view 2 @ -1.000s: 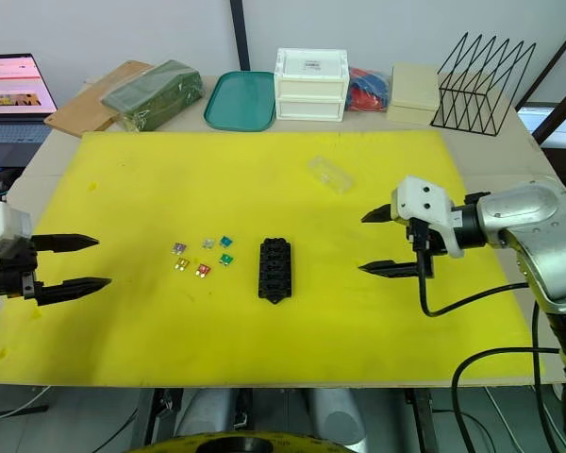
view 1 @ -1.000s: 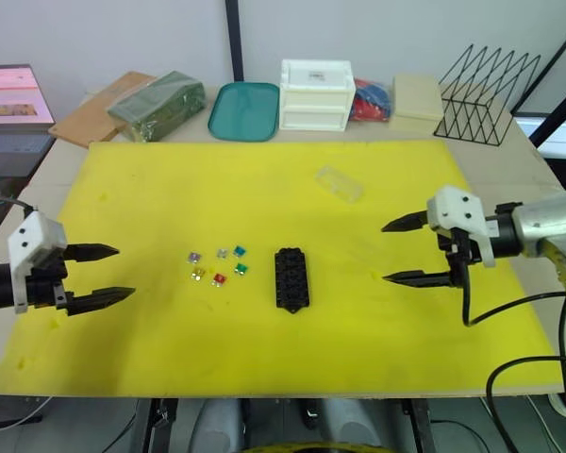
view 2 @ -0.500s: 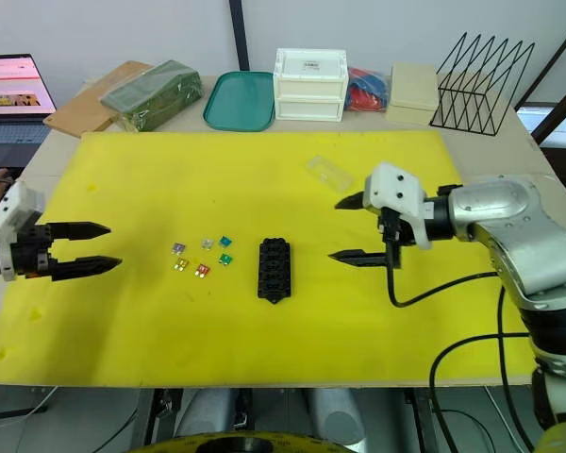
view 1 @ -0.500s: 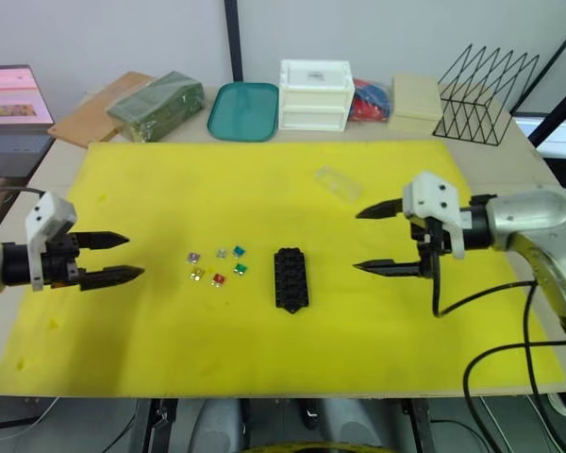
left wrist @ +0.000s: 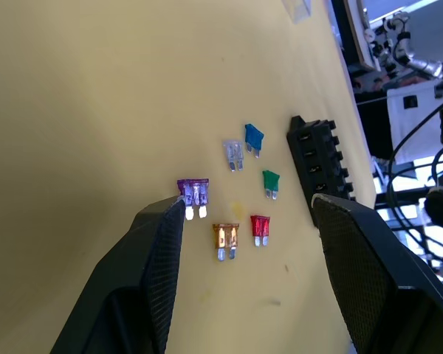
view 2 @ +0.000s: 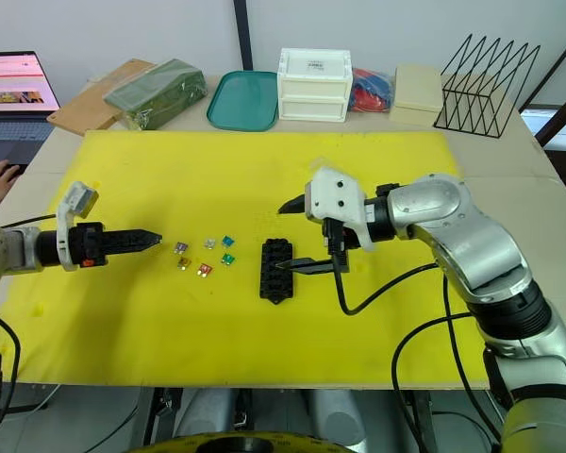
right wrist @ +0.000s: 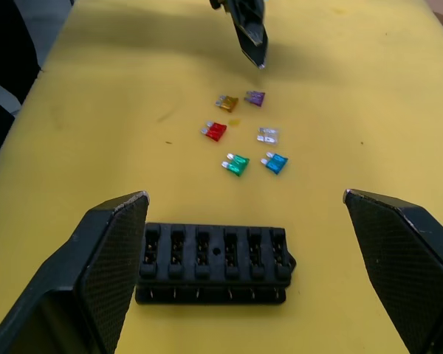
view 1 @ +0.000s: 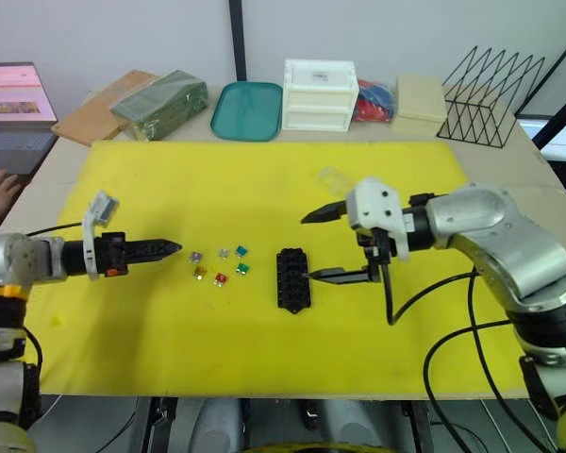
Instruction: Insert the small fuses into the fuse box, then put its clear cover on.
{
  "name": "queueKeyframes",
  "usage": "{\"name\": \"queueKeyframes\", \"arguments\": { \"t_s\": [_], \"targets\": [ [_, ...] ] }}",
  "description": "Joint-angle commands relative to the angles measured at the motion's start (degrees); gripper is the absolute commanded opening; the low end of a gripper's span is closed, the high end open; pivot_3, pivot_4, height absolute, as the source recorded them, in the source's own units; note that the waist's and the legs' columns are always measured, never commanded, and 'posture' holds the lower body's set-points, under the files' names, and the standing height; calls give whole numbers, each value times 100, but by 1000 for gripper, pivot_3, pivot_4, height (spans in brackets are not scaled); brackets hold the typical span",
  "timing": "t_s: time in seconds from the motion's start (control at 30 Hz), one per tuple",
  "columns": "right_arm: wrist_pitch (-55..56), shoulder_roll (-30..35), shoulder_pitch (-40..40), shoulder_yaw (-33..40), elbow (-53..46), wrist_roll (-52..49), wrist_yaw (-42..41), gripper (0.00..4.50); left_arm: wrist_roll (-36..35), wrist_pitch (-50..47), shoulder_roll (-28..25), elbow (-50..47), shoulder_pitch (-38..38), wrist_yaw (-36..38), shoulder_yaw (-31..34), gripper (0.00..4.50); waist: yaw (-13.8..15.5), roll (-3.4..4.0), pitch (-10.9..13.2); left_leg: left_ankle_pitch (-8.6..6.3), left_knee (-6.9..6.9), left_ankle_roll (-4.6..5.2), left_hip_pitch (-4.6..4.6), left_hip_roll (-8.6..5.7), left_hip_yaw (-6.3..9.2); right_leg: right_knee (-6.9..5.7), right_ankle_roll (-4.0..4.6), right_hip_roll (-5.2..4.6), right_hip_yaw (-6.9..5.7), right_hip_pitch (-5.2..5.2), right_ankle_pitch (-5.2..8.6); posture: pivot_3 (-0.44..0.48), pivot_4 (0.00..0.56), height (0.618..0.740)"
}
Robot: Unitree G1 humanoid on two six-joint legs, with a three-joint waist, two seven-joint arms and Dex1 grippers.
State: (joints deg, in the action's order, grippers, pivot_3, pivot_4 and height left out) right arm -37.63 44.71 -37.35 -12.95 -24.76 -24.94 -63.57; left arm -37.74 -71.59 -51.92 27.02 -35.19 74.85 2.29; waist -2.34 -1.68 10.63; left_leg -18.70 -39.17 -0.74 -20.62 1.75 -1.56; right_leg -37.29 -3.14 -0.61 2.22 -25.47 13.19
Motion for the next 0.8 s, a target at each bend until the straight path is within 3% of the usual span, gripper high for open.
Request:
{"name": "queueKeyframes", "arguments": {
  "t_s": [0.03, 0.27, 0.8],
  "targets": [
    [-24, -9, -133, 78, -248, -9, 78, 4500, 87, -130, 39, 374, -298, 37, -101, 2852, -6, 0, 0, 0, 0, 0, 1, 0, 0, -1, 0, 0, 0, 0, 0, 0, 150, 740],
    [-115, -4, -88, 110, -383, -57, 154, 4500, 247, -62, 128, 275, -292, 218, -585, 2852, -3, 0, 0, 0, 0, 0, 2, 1, 1, -4, 1, 0, 0, 0, 0, 0, 150, 740],
    [-203, 50, -130, 141, -438, -90, 143, 4500, 395, 128, 470, 284, -228, 213, -686, 2852, 12, 0, 0, 0, 0, 0, 2, -2, 1, -3, 1, -4, 1, 1, 0, 0, 150, 740]
  ]
}}
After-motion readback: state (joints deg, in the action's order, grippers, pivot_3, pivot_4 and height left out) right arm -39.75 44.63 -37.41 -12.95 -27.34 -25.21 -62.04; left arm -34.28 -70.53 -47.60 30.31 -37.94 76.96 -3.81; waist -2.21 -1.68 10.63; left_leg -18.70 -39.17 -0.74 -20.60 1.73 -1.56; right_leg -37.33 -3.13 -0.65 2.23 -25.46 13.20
